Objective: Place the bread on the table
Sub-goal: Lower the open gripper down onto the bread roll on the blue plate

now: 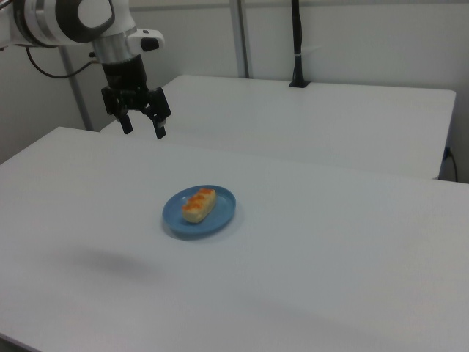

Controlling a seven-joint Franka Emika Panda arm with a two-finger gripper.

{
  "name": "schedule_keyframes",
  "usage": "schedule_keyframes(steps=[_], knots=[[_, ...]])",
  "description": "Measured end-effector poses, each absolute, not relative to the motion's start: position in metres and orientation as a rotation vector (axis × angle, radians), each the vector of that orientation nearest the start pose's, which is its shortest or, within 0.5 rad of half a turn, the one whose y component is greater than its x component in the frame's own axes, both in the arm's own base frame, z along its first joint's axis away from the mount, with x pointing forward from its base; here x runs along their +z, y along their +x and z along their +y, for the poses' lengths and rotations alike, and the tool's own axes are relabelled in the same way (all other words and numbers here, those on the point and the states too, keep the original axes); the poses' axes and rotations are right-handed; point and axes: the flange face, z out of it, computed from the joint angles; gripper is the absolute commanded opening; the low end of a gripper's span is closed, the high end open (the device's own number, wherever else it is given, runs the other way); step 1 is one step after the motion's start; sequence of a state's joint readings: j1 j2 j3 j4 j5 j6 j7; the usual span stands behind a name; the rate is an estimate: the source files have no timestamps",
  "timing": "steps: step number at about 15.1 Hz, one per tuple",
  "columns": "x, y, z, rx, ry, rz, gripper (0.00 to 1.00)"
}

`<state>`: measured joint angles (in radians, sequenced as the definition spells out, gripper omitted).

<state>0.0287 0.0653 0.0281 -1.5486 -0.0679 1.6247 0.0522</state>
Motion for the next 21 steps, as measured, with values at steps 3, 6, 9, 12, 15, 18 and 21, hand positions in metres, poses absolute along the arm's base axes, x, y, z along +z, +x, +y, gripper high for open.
schedule_keyframes(steps=[3,6,9,12,15,18,21], knots=[[0.603,0.579,0.025,-0.023,-3.207,-0.014,1.0],[0.602,0.579,0.026,-0.02,-3.205,-0.032,1.0],[0.6,0.58,0.027,-0.011,-3.192,-0.076,1.0],[0.591,0.588,0.028,-0.03,-3.187,-0.117,1.0],[0.568,0.608,0.028,-0.075,-3.183,-0.128,1.0],[0.528,0.634,0.029,-0.107,-3.179,-0.136,1.0],[0.481,0.658,0.031,-0.123,-3.175,-0.143,1.0]])
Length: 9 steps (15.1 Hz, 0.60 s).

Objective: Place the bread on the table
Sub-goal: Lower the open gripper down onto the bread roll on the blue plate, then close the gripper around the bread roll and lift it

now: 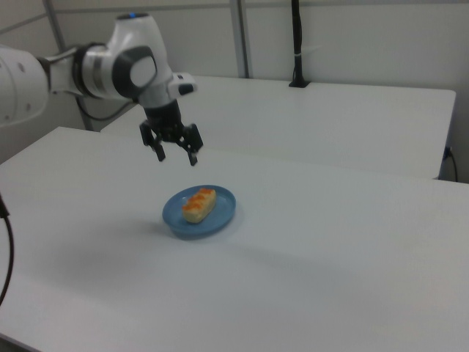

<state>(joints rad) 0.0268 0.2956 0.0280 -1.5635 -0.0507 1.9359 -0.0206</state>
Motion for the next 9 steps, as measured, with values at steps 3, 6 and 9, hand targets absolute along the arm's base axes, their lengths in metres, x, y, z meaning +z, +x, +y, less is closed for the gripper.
schedule_keyframes(steps=[3,6,9], knots=[[0.431,0.675,0.031,-0.1,-3.173,-0.148,1.0],[0.389,0.687,0.032,-0.09,-3.179,-0.16,1.0],[0.359,0.694,0.032,-0.084,-3.177,-0.164,0.99]])
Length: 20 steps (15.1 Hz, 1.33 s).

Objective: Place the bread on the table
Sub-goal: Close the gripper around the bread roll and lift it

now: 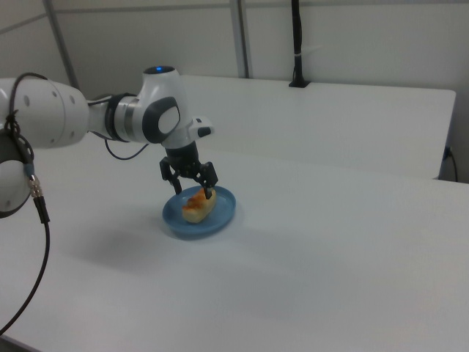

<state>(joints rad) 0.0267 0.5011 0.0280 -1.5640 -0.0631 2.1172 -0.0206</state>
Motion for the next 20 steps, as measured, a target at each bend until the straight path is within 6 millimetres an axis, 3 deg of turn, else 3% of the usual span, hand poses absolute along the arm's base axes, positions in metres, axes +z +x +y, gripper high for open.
schedule_keyframes(steps=[4,9,13,20], knots=[[0.335,0.699,0.033,-0.081,-3.176,-0.168,0.95],[0.323,0.7,0.033,-0.083,-3.18,-0.174,0.56],[0.321,0.701,0.033,-0.078,-3.18,-0.175,0.43],[0.33,0.704,0.032,-0.106,-3.18,-0.172,0.41]])
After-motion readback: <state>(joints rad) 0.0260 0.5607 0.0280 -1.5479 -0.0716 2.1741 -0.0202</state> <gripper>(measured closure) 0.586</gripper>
